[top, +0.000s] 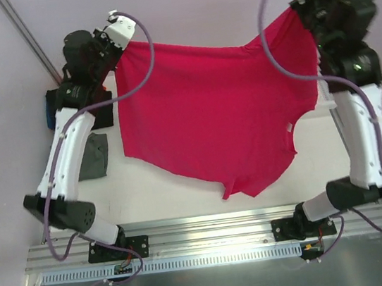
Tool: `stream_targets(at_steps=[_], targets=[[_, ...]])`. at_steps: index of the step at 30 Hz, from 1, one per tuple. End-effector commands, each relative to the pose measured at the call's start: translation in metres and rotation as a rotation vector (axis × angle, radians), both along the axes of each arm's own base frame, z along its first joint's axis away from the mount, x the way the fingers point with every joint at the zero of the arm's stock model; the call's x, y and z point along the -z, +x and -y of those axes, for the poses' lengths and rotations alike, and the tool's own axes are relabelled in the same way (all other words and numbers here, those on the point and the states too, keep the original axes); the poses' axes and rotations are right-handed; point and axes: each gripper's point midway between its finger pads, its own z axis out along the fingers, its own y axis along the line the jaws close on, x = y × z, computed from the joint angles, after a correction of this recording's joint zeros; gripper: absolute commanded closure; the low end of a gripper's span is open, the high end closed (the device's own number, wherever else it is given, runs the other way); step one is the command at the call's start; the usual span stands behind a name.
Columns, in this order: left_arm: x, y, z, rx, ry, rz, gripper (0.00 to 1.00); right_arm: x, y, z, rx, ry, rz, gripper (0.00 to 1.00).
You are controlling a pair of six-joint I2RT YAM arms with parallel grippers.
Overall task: Fold and stack the t-shirts
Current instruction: Fold the tshirt
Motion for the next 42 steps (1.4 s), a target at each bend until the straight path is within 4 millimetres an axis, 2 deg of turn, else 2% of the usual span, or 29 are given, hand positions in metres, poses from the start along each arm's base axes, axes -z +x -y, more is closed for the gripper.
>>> stream_targets(at_steps=[1,2,3,4,5,6,7,8,10,11,14,15,18,20,21,26,30,35,39,40,42], targets=[[0.034,0.046,-0.016,-0.048,0.002,-0.062,1.00,0.046,0.074,-0.015,-0.032,-0.042,-0.083,0.99],[0.058,0.064,-0.015,-0.051,0.010,-0.110,1.00,0.058,0.086,-0.018,-0.037,-0.045,-0.107,0.99],[0.067,0.074,-0.015,-0.038,0.010,-0.126,1.00,0.068,0.097,-0.021,-0.041,-0.044,-0.129,1.00],[0.079,0.084,-0.022,-0.050,0.014,-0.146,1.00,0.094,0.121,-0.026,-0.043,-0.050,-0.183,1.00],[0.106,0.102,-0.023,-0.055,0.025,-0.196,1.00,0.106,0.132,-0.028,-0.047,-0.051,-0.207,1.00],[0.112,0.111,-0.023,-0.055,0.025,-0.201,1.00,0.117,0.144,-0.031,-0.051,-0.043,-0.228,0.99],[0.122,0.118,-0.023,-0.049,0.027,-0.218,1.00,0.142,0.162,-0.036,-0.051,-0.043,-0.276,0.99],[0.143,0.131,-0.026,-0.055,0.030,-0.252,1.00,0.154,0.171,-0.038,-0.052,-0.044,-0.301,0.99],[0.155,0.143,-0.026,-0.051,0.026,-0.259,1.00,0.171,0.184,-0.045,-0.052,-0.042,-0.328,1.00],[0.172,0.151,-0.026,-0.054,0.032,-0.284,1.00,0.190,0.196,-0.048,-0.052,-0.048,-0.361,0.99],[0.194,0.160,-0.022,-0.043,0.026,-0.316,1.00,0.209,0.208,-0.059,-0.059,-0.060,-0.382,1.00],[0.203,0.160,-0.021,-0.039,0.023,-0.332,1.00,0.221,0.214,-0.064,-0.062,-0.070,-0.402,1.00],[0.221,0.160,-0.020,-0.042,0.010,-0.367,1.00,0.244,0.215,-0.073,-0.074,-0.086,-0.453,0.99],[0.226,0.157,-0.020,-0.041,0.005,-0.377,1.00,0.265,0.210,-0.079,-0.088,-0.092,-0.502,0.99],[0.235,0.154,-0.020,-0.041,0.009,-0.396,1.00,0.273,0.207,-0.084,-0.098,-0.093,-0.522,0.99],[0.248,0.144,-0.020,-0.043,-0.009,-0.431,1.00,0.307,0.194,-0.096,-0.122,-0.073,-0.618,0.99],[0.259,0.139,-0.024,-0.060,-0.007,-0.455,1.00,0.329,0.185,-0.106,-0.149,-0.082,-0.684,0.99],[0.274,0.137,-0.034,-0.105,-0.025,-0.486,1.00,0.344,0.177,-0.104,-0.150,-0.087,-0.725,0.99],[0.285,0.138,-0.045,-0.142,-0.042,-0.512,1.00,0.364,0.161,-0.108,-0.182,-0.072,-0.804,0.99],[0.287,0.139,-0.046,-0.146,-0.046,-0.514,1.00,0.375,0.155,-0.108,-0.180,-0.070,-0.832,0.99],[0.288,0.140,-0.046,-0.146,-0.046,-0.517,1.00,0.379,0.151,-0.109,-0.185,-0.070,-0.845,0.99]])
